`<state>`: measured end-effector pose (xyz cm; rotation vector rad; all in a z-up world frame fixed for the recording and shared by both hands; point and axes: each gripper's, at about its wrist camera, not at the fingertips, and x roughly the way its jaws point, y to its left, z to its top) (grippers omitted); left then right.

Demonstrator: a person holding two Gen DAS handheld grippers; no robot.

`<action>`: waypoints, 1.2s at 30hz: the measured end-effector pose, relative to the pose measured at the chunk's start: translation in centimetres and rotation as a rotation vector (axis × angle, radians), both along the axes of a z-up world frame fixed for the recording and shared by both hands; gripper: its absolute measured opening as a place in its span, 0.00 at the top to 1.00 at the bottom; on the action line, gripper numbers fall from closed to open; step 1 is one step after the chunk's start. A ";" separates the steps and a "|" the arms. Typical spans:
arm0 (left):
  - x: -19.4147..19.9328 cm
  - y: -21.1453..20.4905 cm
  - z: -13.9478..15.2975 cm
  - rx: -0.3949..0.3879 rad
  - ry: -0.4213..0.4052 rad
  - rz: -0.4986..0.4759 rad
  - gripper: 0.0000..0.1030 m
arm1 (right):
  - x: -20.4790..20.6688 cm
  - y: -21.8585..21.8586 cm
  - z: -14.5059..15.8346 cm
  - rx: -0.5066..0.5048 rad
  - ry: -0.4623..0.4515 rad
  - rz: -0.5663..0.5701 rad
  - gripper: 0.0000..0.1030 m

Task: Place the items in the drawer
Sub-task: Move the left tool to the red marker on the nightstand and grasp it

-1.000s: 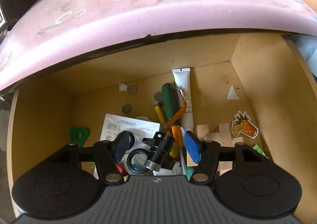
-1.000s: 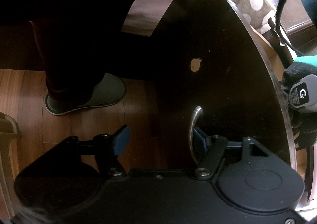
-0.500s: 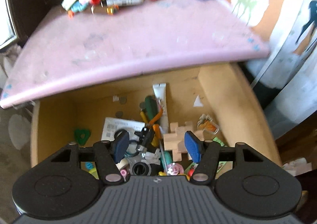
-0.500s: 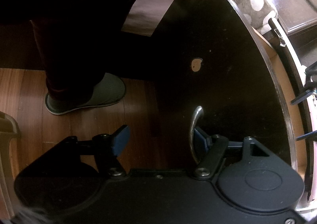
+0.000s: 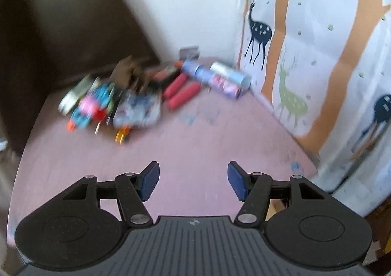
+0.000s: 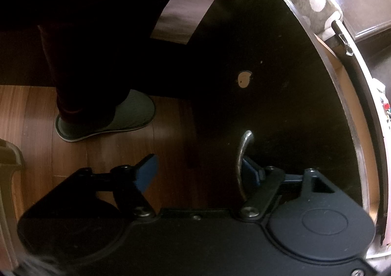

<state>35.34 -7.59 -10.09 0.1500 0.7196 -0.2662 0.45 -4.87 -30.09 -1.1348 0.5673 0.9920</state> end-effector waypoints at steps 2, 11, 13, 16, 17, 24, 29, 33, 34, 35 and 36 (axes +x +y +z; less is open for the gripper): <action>2.2 -0.7 -0.1 0.022 -0.029 -0.037 0.41 | 0.0 0.0 0.0 0.001 0.000 0.000 0.26; 10.7 -2.5 -2.0 0.095 -0.047 -0.142 0.41 | 0.0 0.1 0.2 -0.004 0.000 -0.010 0.25; 11.9 -2.8 -2.5 0.105 -0.043 -0.158 0.42 | 0.0 0.2 0.3 -0.005 0.001 -0.013 0.25; 13.6 -3.1 -3.1 0.110 -0.033 -0.176 0.44 | -0.1 0.2 0.3 -0.005 0.000 -0.012 0.25; 14.0 -3.3 -3.3 0.112 -0.031 -0.182 0.46 | -0.1 0.2 0.3 -0.005 0.001 -0.012 0.25; 16.5 -3.8 -3.6 0.116 -0.017 -0.211 0.55 | -0.1 0.2 0.1 -0.004 -0.001 -0.008 0.25; 18.5 -3.9 -4.1 0.093 0.018 -0.222 0.56 | -0.1 0.2 0.1 -0.003 -0.001 -0.004 0.25; 19.7 -3.6 -4.7 0.060 0.059 -0.209 0.56 | -0.1 0.2 0.0 -0.003 -0.001 -0.004 0.25; 20.0 -3.3 -4.8 0.038 0.072 -0.206 0.56 | -0.1 0.2 0.0 -0.003 -0.001 -0.003 0.25; 20.2 -3.1 -4.8 0.019 0.084 -0.204 0.56 | -0.1 0.2 0.0 -0.003 -0.001 -0.003 0.25; 20.3 -2.9 -4.8 0.012 0.090 -0.201 0.61 | -0.1 0.2 0.0 -0.003 -0.001 -0.002 0.25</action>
